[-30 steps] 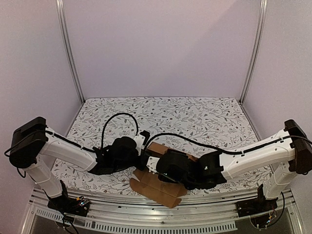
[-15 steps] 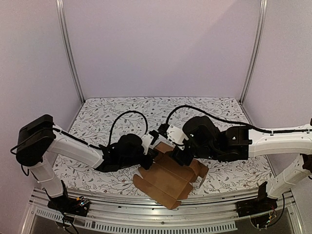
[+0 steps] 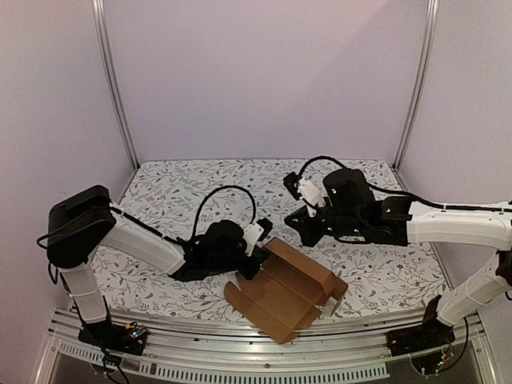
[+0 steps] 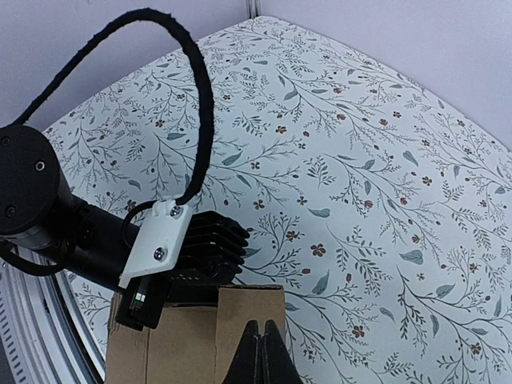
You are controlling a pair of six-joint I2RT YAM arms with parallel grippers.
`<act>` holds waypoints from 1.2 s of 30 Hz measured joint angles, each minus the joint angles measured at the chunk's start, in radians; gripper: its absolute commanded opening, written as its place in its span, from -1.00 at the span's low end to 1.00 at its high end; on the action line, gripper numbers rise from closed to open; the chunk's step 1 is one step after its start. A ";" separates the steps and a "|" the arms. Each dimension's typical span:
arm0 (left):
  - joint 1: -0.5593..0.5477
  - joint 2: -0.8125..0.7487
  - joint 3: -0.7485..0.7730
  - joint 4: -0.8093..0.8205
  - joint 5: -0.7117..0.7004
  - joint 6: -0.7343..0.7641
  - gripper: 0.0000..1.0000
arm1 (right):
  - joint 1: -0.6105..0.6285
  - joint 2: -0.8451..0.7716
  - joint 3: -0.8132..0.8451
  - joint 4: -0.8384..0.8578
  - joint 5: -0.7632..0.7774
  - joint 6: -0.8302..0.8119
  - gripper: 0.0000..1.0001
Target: Fold the paper box
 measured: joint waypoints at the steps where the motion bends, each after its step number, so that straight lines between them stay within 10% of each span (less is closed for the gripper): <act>1: 0.000 0.007 0.004 0.001 0.002 0.000 -1.00 | -0.008 0.010 -0.006 0.023 -0.021 0.010 -1.00; 36: -0.008 0.100 0.035 0.122 -0.016 -0.031 -0.99 | -0.045 0.260 -0.150 0.415 -0.127 0.170 -1.00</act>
